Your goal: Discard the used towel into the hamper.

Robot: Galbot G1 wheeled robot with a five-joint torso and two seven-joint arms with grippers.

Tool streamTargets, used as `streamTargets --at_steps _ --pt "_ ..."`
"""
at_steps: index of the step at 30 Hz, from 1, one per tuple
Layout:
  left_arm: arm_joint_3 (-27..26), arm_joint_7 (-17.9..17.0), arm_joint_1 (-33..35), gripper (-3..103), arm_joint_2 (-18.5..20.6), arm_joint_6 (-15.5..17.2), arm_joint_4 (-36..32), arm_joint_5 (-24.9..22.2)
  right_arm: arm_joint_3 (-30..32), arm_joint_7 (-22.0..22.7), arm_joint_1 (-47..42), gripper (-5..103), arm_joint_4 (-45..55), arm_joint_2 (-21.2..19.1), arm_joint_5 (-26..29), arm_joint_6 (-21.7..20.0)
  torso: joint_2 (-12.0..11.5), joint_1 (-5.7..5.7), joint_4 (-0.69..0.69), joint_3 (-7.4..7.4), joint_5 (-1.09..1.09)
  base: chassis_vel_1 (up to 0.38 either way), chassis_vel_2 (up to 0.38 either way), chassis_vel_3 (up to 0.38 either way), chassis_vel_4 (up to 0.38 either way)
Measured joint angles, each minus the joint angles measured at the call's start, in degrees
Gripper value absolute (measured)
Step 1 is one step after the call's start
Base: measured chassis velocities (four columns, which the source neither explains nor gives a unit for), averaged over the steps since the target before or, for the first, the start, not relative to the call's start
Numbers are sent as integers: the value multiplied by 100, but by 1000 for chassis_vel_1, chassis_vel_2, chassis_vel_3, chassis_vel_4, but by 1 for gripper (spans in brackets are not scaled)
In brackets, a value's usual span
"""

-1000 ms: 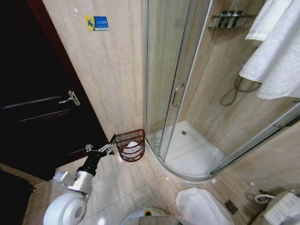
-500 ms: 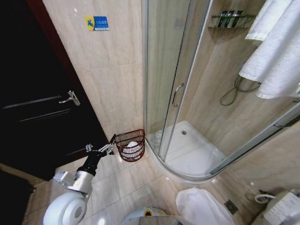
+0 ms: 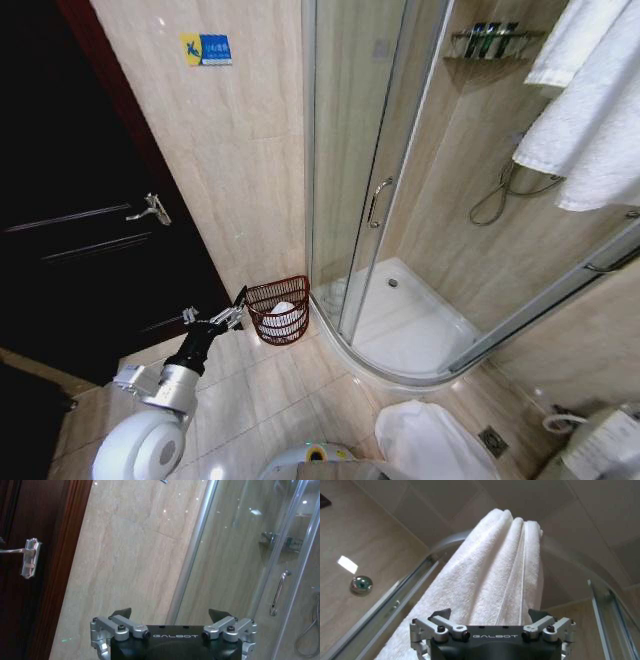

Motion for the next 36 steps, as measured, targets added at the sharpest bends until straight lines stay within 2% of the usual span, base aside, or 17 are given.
streamTargets --at_steps 6,9,11,12,16,23,26,28,30,31,34,36 --pt "0 0 0 100 0 0 0 0 16 113 -52 100 -297 -258 196 -16 0 0 0 0 0 0 0 0 0" --pt "0 0 0 100 0 0 0 0 22 132 -94 100 -439 -380 493 -12 0 0 0 0 0 0 0 0 0" --pt "0 0 0 100 0 0 0 0 32 132 -120 100 -525 -453 928 5 0 0 0 0 0 0 0 0 0" --pt "0 0 0 100 0 0 0 0 32 132 -120 100 -525 -453 928 5 0 0 0 0 0 0 0 0 0" --pt "0 0 0 100 0 0 0 0 53 120 -138 100 -592 -585 1823 -42 0 0 0 0 0 0 0 0 0" --pt "0 0 0 100 0 0 0 0 68 -17 -254 101 -840 -699 2017 -56 0 0 0 0 1 0 0 0 0" --pt "0 0 0 100 0 0 0 0 75 -73 -304 88 -956 -746 2015 -89 0 0 0 0 0 0 0 0 0" --pt "0 0 0 100 0 0 0 0 77 -76 -333 88 -966 -750 2007 -98 0 0 0 0 0 0 0 0 0" --pt "0 0 0 100 0 0 0 0 79 -100 -412 77 -961 -748 1986 -106 0 -1 0 0 0 0 0 0 0" --pt "0 0 0 100 0 0 0 0 79 -100 -412 77 -961 -748 1986 -106 0 -1 0 0 0 0 0 0 0" --pt "0 0 0 100 0 0 0 0 80 -133 -483 60 -921 -710 1943 -106 0 -1 0 0 0 0 0 0 0" --pt "0 0 0 100 0 0 0 0 80 -142 -493 60 -912 -703 1932 -106 0 -1 0 0 0 0 0 0 0"
